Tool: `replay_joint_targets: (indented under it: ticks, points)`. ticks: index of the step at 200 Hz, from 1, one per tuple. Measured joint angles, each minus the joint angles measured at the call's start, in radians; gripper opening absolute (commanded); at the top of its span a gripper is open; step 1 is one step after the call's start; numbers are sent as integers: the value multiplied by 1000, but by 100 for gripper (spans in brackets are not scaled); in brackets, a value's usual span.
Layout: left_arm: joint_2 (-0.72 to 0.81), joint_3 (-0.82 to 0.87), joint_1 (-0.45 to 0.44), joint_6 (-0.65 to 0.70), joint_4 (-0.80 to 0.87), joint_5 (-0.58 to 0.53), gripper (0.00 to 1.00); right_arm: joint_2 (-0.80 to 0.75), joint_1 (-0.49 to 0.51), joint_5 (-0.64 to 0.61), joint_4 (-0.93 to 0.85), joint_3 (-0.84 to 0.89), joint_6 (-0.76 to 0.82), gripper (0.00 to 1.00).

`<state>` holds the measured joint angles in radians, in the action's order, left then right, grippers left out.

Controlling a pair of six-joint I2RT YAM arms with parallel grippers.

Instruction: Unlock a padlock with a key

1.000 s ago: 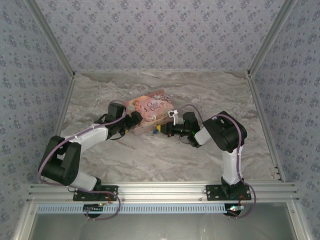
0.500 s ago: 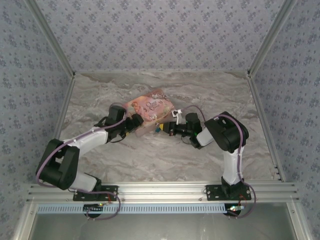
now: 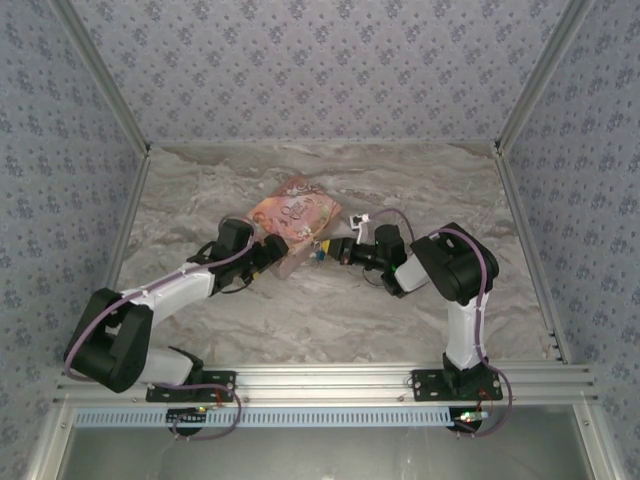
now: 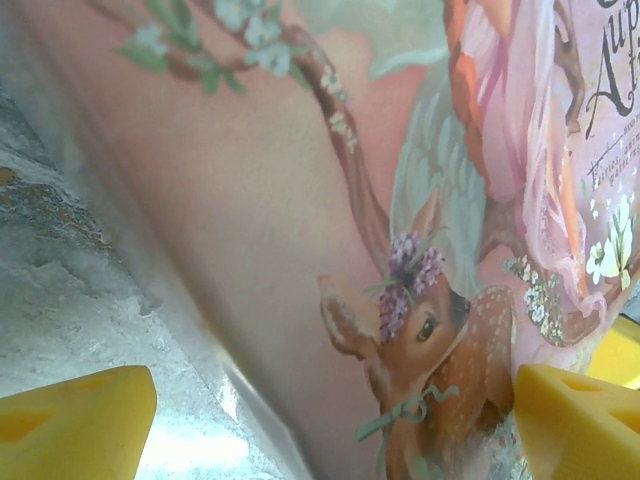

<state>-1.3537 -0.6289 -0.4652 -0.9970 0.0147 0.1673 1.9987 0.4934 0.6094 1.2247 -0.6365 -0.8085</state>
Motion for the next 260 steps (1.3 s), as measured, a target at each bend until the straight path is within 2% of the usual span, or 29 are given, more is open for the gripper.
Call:
replay_joint_targets:
  ticks: [45, 82, 98, 111, 142, 260]
  points:
    - [0, 2, 0, 0, -5, 0, 91, 0, 7, -4, 3, -28, 5, 0]
    - [0, 2, 0, 0, -4, -1, 91, 0, 5, -4, 9, -22, 36, 38]
    - [0, 2, 0, 0, -5, -1, 91, 0, -3, -2, 14, -12, 53, 48]
    - [0, 2, 0, 0, -4, -3, 91, 0, -7, -3, 13, -8, 68, 52]
    - [0, 2, -1, 0, -4, -3, 92, 10, -7, 10, 18, -10, 82, 55]
    - [-4, 2, -1, 0, -8, -3, 92, 116, 29, 85, 51, -85, 91, 55]
